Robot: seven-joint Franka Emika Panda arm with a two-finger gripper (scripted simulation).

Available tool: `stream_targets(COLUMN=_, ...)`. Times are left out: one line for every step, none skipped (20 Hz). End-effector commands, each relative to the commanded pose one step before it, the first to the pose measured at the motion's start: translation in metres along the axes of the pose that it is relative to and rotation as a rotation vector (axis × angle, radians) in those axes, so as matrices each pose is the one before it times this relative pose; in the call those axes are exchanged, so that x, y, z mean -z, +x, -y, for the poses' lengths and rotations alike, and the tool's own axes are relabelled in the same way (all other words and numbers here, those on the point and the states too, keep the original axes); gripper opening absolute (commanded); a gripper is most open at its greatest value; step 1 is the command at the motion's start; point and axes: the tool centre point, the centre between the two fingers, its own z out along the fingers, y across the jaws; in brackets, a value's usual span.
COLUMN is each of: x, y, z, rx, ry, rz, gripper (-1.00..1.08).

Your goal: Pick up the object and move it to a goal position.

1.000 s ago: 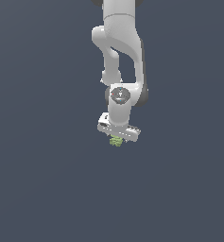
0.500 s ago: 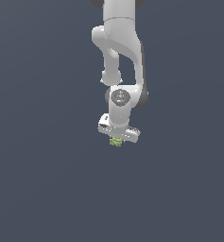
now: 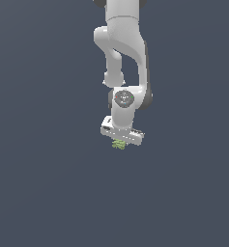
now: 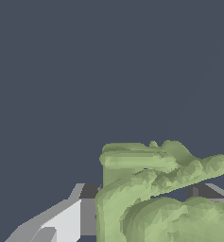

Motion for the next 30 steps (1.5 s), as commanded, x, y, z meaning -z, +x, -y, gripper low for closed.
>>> stream_targets(x=0.00667, y=0.00010, z=0.00544, rx=0.00077, ry=0.00062, rz=-0.00096, gripper=-1.00)
stream_targets(x=0.00378, y=-0.00003, z=0.00297, rx=0.00000, ry=0.00000, rz=0.00000, gripper=-1.00)
stream_targets(x=0.00433, y=-0.00003, z=0.00340, rx=0.00000, ry=0.00000, rz=0.00000, gripper=-1.00)
stream_targets(x=0.00474, y=0.00004, z=0.00371, rx=-0.00025, ry=-0.00041, rz=0.00005, gripper=-1.00)
stream_targets(x=0.00540, y=-0.00002, z=0.00424, rx=0.00000, ry=0.00000, rz=0.00000, gripper=-1.00)
stream_targets(x=0.00591, y=-0.00002, z=0.00464, rx=0.00000, ry=0.00000, rz=0.00000, gripper=-1.00)
stream_targets(x=0.00642, y=-0.00001, z=0.00503, rx=0.00000, ry=0.00000, rz=0.00000, gripper=-1.00)
stream_targets(x=0.00682, y=0.00006, z=0.00533, rx=-0.00023, ry=-0.00043, rz=-0.00005, gripper=-1.00)
stream_targets(x=0.00739, y=0.00001, z=0.00579, rx=0.00000, ry=0.00000, rz=0.00000, gripper=-1.00)
stream_targets(x=0.00784, y=0.00003, z=0.00615, rx=0.00000, ry=0.00000, rz=0.00000, gripper=-1.00)
stream_targets(x=0.00820, y=0.00005, z=0.00643, rx=0.00000, ry=0.00000, rz=0.00000, gripper=-1.00)
stream_targets(x=0.00840, y=0.00013, z=0.00659, rx=-0.00022, ry=-0.00043, rz=-0.00006, gripper=-1.00)
stream_targets(x=0.00870, y=0.00010, z=0.00684, rx=0.00000, ry=0.00000, rz=0.00000, gripper=-1.00)
stream_targets(x=0.00886, y=0.00013, z=0.00698, rx=0.00000, ry=0.00000, rz=0.00000, gripper=-1.00)
stream_targets(x=0.00898, y=0.00016, z=0.00709, rx=0.00000, ry=0.00000, rz=0.00000, gripper=-1.00)
stream_targets(x=0.00890, y=0.00030, z=0.00706, rx=-0.00037, ry=-0.00058, rz=-0.00002, gripper=-1.00)
stream_targets(x=0.00912, y=0.00022, z=0.00724, rx=0.00000, ry=0.00000, rz=0.00000, gripper=-1.00)
stream_targets(x=0.00914, y=0.00026, z=0.00729, rx=0.00000, ry=0.00000, rz=0.00000, gripper=-1.00)
stream_targets(x=0.00892, y=0.00030, z=0.00715, rx=0.00000, ry=0.00000, rz=0.00000, gripper=-1.00)
stream_targets(x=0.00834, y=0.00032, z=0.00671, rx=0.00000, ry=0.00000, rz=0.00000, gripper=-1.00)
stream_targets(x=0.00777, y=0.00033, z=0.00628, rx=0.00000, ry=0.00000, rz=0.00000, gripper=-1.00)
stream_targets(x=0.00721, y=0.00034, z=0.00585, rx=0.00000, ry=0.00000, rz=0.00000, gripper=-1.00)
stream_targets(x=0.00666, y=0.00035, z=0.00544, rx=0.00000, ry=0.00000, rz=0.00000, gripper=-1.00)
stream_targets(x=0.00612, y=0.00037, z=0.00503, rx=0.00000, ry=0.00000, rz=0.00000, gripper=-1.00)
stream_targets(x=0.00558, y=0.00039, z=0.00462, rx=0.00000, ry=0.00000, rz=0.00000, gripper=-1.00)
stream_targets(x=0.00476, y=0.00064, z=0.00405, rx=-0.00014, ry=0.00044, rz=0.00086, gripper=-1.00)
stream_targets(x=0.00457, y=0.00039, z=0.00384, rx=0.00000, ry=0.00000, rz=0.00000, gripper=-1.00)
stream_targets(x=0.00410, y=0.00037, z=0.00346, rx=0.00000, ry=0.00000, rz=0.00000, gripper=-1.00)
stream_targets(x=0.00364, y=0.00034, z=0.00308, rx=0.00000, ry=0.00000, rz=0.00000, gripper=-1.00)
stream_targets(x=0.00319, y=0.00032, z=0.00272, rx=0.00000, ry=0.00000, rz=0.00000, gripper=-1.00)
